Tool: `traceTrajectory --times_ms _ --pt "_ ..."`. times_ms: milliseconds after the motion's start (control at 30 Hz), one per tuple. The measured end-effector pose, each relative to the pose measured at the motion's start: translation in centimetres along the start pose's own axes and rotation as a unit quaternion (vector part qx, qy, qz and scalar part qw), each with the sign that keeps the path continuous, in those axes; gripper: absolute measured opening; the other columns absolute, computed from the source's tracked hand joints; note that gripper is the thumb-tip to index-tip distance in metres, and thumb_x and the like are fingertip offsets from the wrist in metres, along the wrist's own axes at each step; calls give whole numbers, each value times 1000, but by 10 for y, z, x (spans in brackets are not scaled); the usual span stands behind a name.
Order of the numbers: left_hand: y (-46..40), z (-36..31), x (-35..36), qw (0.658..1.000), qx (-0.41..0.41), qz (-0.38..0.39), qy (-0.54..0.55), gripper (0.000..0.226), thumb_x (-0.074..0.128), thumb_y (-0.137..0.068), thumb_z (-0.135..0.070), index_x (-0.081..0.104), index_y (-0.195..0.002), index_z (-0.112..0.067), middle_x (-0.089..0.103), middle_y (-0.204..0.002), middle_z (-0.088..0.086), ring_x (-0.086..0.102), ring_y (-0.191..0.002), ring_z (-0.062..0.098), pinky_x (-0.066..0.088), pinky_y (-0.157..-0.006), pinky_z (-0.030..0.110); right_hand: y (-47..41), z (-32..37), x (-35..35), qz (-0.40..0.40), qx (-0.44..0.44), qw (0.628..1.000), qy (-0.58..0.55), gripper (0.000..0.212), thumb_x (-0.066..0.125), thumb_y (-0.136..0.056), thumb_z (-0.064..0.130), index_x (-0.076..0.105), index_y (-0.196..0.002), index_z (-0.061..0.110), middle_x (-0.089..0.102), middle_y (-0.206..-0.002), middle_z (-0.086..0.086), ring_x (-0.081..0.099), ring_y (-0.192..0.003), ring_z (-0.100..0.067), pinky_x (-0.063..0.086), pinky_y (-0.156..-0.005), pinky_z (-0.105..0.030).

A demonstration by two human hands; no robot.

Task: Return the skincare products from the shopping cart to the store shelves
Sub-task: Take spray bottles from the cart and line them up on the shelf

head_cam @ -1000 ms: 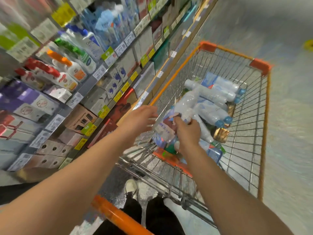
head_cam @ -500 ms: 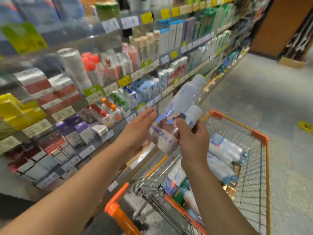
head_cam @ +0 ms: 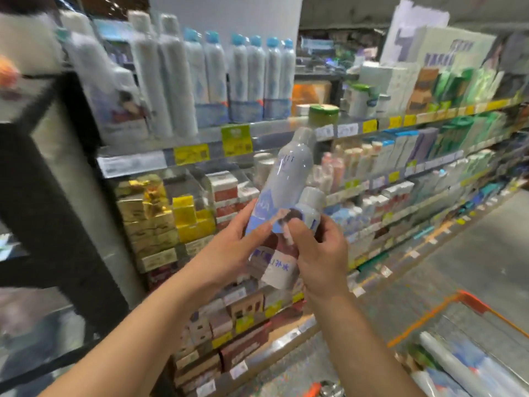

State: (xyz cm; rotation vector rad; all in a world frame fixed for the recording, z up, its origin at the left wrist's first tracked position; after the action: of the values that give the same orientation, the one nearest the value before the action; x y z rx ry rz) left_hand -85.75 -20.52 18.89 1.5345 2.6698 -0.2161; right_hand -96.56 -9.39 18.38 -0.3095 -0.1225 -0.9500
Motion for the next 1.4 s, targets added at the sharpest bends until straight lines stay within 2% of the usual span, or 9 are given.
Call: traceTrajectory --times_ms 233,400,567,700,833,1000,1133,1267,1400 --pt "31 -12 -96 996 28 -82 -21 72 72 -94 -31 33 -152 -48 70 -127 -10 70 -114 20 56 -99 54 -18 5 111 151 32 988 -14 42 90 -77 34 70 -106 11 79 -96 -9 76 -84 -25 62 -69 -38" --pt "42 -32 -146 980 85 -173 -46 73 76 -92 -20 40 -147 -52 67 -130 -19 67 -115 5 56 -92 24 -34 13 172 258 58 964 12 44 83 -80 22 64 -117 9 78 -106 -13 76 -98 -32 63 -80 -44" --pt "33 -37 -182 953 118 -267 -81 86 79 -89 -14 33 -155 -45 60 -140 -17 60 -127 6 53 -106 40 -61 30 215 360 21 927 103 42 79 -86 1 63 -123 13 77 -109 -9 74 -101 -24 61 -77 -30" --pt "23 -49 -203 895 120 -404 -147 94 80 -86 -21 27 -159 -45 48 -133 -8 52 -119 -4 46 -97 10 -88 41 245 340 -37 932 122 46 80 -81 -7 63 -119 14 78 -104 -4 75 -98 -19 61 -77 -29" --pt "9 -63 -211 875 95 -452 -147 93 66 -92 -14 12 -161 -44 32 -138 -16 43 -133 12 42 -114 39 -112 52 275 334 -83 931 123 48 86 -77 -4 64 -113 20 77 -104 -1 74 -97 -18 61 -74 -30" --pt "-5 -83 -227 857 99 -484 -147 97 54 -90 8 8 -163 -35 28 -140 -14 34 -135 9 34 -107 24 -133 71 308 341 -158 917 130 50 87 -77 3 61 -117 17 72 -101 2 69 -89 -1 61 -77 -27" --pt "-17 -87 -241 838 125 -519 -117 87 55 -91 0 15 -162 -31 42 -155 -6 43 -134 6 38 -115 34 -147 76 334 352 -212 900 146 53 87 -81 6 60 -120 30 67 -108 12 64 -95 0 60 -79 -21" --pt "-27 -79 -254 823 114 -551 -75 79 54 -94 1 22 -160 -29 51 -149 -6 49 -131 8 43 -107 28 -161 67 352 368 -214 893 145 53 86 -80 4 61 -118 33 69 -114 1 65 -97 -5 60 -77 -23" --pt "-35 -75 -258 828 100 -547 -72 76 50 -90 8 40 -146 -42 56 -141 -13 56 -122 4 51 -102 31 -174 53 356 386 -188 894 125 50 79 -85 -3 58 -119 26 67 -100 9 63 -81 17 51 -63 -7"
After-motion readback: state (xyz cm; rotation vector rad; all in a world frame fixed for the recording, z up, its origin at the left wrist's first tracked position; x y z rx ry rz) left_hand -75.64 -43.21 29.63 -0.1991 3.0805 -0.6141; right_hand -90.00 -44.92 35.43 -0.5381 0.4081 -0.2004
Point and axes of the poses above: each hand's wrist, its own y-axis away from the middle knuckle, its own x-axis out of the palm, z = x × y, the point moved 7 cm from there along -y, towards the middle knuckle
